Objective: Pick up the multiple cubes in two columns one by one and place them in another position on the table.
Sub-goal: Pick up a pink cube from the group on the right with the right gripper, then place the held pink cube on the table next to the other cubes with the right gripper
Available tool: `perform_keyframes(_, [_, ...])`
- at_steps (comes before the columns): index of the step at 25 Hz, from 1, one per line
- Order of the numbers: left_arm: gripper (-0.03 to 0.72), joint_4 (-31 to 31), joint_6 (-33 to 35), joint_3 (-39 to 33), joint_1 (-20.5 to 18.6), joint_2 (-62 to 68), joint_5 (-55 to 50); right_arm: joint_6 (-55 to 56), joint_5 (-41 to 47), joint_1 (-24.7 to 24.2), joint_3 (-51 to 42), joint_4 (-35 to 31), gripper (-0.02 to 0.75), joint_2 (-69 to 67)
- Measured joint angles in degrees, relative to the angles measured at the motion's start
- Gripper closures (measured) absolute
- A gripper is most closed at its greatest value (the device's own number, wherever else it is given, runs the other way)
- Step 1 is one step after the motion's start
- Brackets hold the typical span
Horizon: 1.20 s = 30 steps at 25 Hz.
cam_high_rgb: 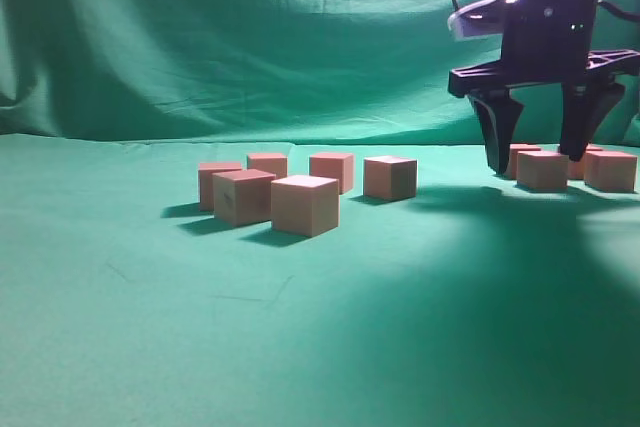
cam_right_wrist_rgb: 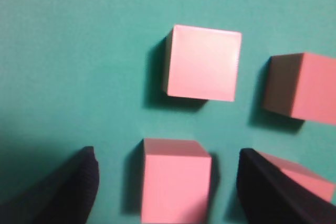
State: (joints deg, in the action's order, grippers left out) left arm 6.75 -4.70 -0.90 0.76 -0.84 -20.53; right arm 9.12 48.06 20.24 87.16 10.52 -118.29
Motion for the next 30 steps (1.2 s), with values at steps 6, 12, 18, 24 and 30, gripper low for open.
perform_keyframes(6, [0.688, 0.0, 0.0, 0.0, 0.0, 0.0, 0.0, 0.0, -1.91, 0.0, 0.0, 0.13, 0.267, -1.27])
perform_keyframes(12, [0.688, 0.0, 0.0, 0.0, 0.0, 0.0, 0.0, 0.09, -2.19, 0.0, 0.0, 0.35, 0.474, -1.85])
perform_keyframes(18, [0.688, 0.0, 0.0, 0.0, 0.0, 0.0, 0.0, 0.09, 0.27, 0.26, 0.0, 0.11, 0.474, 2.16])
perform_keyframes(24, [0.688, 0.0, 0.0, 0.0, 0.0, 0.0, 0.0, 0.09, 7.4, 4.15, 0.0, -1.22, 0.474, 13.32])
perform_keyframes(30, [0.688, 0.0, 0.0, 0.0, 0.0, 0.0, 0.0, 0.09, 10.67, 11.44, -5.01, -4.18, 0.474, 20.44])
